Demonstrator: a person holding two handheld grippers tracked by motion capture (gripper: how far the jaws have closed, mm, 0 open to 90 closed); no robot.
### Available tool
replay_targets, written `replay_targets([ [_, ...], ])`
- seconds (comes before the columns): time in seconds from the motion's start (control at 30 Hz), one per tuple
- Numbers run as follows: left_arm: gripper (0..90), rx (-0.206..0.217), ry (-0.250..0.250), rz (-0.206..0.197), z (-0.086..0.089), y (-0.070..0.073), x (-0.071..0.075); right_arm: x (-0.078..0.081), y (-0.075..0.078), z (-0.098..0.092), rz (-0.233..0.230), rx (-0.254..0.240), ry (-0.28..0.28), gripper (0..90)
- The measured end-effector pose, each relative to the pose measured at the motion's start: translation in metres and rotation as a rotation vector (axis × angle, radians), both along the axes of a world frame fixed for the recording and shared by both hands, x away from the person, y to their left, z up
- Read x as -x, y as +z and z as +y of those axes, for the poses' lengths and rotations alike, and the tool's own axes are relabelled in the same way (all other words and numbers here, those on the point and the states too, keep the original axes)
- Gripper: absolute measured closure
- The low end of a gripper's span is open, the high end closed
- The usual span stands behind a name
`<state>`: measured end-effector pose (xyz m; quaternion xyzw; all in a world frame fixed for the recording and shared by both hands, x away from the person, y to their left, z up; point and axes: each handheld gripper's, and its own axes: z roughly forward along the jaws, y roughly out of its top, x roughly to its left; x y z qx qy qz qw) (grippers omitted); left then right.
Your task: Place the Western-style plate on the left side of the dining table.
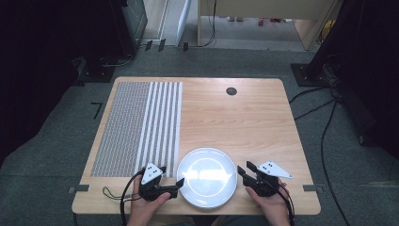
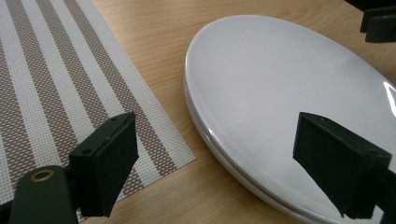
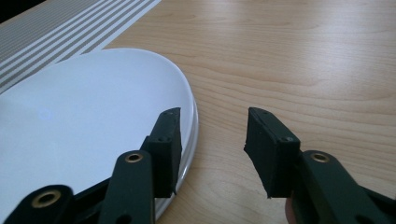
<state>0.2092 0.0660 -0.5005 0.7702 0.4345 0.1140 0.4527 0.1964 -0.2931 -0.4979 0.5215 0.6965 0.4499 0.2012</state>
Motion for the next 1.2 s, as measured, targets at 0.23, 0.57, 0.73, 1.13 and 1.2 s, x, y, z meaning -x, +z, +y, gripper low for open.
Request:
replay_targets([
  [0.23,15.4,-0.001,-0.028,0.019,-0.007,-0.002,0.002,0.001,-0.001,0.005,-0.006,-0.005,0.017,65.0],
  [0.57,27.3,-0.002,-0.041,0.040,-0.010,-0.005,0.002,-0.002,-0.006,0.007,0.074,-0.104,0.051,73.3],
  [0.73,32.1,-0.015,-0.064,0.057,-0.014,-0.007,0.002,-0.005,-0.010,0.002,0.132,-0.169,0.027,78.3],
  [1.13,32.0,-0.038,-0.092,0.078,-0.017,-0.011,0.003,-0.009,-0.013,-0.007,0.227,-0.316,0.030,83.0],
  [1.2,32.6,-0.038,-0.089,0.075,-0.017,-0.011,0.003,-0.009,-0.013,-0.007,0.238,-0.331,0.037,83.1],
])
